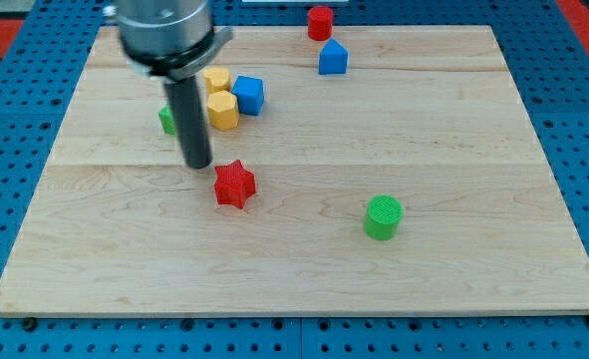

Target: Slide the red star closer to the green circle

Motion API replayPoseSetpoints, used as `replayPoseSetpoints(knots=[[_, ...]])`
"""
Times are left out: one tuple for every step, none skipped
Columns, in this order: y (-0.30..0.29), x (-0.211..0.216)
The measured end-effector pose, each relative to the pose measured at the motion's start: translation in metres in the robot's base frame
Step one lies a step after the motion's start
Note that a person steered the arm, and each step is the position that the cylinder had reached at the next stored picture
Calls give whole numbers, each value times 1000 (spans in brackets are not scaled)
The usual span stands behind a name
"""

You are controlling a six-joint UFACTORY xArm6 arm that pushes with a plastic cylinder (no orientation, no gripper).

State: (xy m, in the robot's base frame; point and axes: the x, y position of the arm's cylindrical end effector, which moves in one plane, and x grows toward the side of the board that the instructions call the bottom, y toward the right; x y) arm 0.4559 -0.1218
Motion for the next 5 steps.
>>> replayPoseSetpoints(knots=[[50,40],[105,50],[87,49],[69,36],[71,-1]])
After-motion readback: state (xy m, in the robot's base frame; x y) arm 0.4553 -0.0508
